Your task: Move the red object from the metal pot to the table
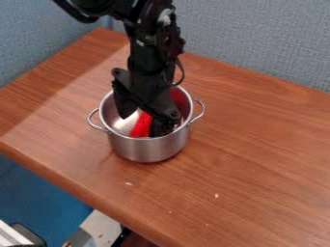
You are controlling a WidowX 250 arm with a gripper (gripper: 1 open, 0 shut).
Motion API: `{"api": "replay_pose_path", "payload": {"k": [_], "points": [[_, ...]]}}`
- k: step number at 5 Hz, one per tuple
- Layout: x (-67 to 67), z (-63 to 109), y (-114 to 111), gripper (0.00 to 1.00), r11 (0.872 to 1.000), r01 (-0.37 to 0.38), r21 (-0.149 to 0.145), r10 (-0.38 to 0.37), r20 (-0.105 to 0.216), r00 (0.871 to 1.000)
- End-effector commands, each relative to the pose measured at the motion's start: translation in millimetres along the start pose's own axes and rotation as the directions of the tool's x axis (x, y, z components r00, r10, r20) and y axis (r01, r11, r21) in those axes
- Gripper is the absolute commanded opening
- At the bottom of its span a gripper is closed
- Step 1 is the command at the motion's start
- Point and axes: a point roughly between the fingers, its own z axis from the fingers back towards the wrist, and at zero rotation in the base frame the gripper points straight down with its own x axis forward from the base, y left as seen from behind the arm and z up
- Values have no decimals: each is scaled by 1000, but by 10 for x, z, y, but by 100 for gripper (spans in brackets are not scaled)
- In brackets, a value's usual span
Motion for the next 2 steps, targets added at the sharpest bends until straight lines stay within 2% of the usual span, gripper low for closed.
{"api": "replay_pose_path", "payload": {"k": [1,2], "points": [[58,69,71,100,1000,-22,7,21,30,999],[64,76,68,100,1000,-23,2,23,33,999]]}}
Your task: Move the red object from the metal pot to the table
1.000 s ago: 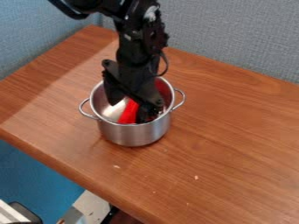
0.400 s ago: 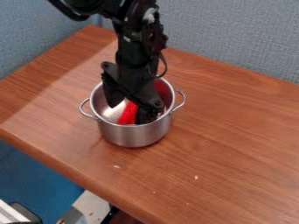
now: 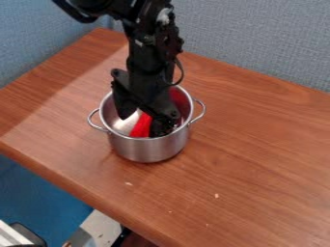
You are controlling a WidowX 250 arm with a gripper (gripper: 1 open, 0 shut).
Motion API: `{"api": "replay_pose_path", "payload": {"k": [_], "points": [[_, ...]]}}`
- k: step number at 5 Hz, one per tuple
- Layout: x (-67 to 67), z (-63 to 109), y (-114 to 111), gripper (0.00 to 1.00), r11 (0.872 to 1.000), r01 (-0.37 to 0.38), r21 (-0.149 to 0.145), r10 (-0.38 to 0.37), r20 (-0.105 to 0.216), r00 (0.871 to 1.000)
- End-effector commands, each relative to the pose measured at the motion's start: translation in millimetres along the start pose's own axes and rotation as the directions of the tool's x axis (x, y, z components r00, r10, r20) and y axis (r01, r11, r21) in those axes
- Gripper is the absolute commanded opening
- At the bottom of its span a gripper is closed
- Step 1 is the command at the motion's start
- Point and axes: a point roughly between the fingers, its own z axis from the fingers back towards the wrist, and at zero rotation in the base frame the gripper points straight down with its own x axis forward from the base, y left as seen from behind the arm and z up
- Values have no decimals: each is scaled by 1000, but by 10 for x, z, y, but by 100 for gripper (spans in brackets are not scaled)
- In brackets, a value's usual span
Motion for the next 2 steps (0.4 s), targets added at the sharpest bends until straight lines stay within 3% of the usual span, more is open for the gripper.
{"api": "replay_pose_path", "payload": {"k": [1,2], "points": [[73,87,70,100,1000,-21,6,21,36,999],[78,93,68,100,1000,-23,1,23,37,999]]}}
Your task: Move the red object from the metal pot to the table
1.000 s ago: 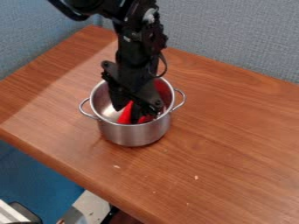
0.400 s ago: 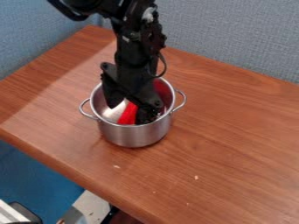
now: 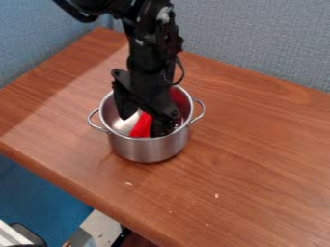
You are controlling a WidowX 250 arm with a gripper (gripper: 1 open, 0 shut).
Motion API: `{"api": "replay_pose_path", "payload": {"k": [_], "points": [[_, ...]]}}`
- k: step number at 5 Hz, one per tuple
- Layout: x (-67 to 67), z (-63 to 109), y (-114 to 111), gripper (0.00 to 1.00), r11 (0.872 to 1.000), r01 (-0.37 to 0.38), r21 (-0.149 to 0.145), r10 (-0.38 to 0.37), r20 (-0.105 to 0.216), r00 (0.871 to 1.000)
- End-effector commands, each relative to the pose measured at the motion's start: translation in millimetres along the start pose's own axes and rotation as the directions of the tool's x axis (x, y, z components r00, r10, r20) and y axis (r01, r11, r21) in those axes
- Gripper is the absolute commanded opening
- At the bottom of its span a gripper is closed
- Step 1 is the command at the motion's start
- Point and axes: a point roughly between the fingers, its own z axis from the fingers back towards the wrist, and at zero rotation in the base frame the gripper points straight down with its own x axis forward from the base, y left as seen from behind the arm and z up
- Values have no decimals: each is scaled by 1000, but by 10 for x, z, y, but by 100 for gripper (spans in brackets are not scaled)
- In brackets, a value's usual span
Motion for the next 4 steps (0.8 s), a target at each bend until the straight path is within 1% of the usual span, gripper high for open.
{"api": "replay_pose_path", "payload": {"k": [1,4], "points": [[79,95,75,100,1000,-23,7,23,39,999],[98,120,78,100,1000,-30,-6,31,42,999]]}}
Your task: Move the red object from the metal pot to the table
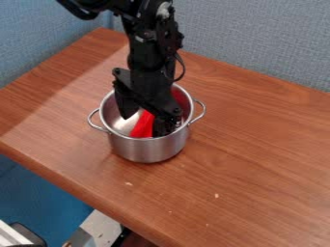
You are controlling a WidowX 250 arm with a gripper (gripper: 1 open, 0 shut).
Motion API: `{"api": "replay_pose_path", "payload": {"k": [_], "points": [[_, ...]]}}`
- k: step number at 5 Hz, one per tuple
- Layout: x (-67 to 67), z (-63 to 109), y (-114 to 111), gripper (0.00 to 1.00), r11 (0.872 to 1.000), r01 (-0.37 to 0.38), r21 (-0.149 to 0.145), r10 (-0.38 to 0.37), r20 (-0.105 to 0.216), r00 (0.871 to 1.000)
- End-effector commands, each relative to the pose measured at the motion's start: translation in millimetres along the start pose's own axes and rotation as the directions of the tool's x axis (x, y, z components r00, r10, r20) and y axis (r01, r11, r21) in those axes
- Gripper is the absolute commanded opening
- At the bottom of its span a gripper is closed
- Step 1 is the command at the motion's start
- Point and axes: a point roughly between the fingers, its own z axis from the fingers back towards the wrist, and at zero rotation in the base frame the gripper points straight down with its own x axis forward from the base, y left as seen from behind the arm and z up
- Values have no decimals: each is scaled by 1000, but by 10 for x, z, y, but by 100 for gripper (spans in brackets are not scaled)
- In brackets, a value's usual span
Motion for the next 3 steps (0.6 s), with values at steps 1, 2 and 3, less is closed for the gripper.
{"api": "replay_pose_path", "payload": {"k": [1,2,3], "points": [[89,109,86,100,1000,-25,8,25,44,999],[99,101,90,100,1000,-28,6,27,43,999],[107,99,90,100,1000,-30,3,29,44,999]]}}
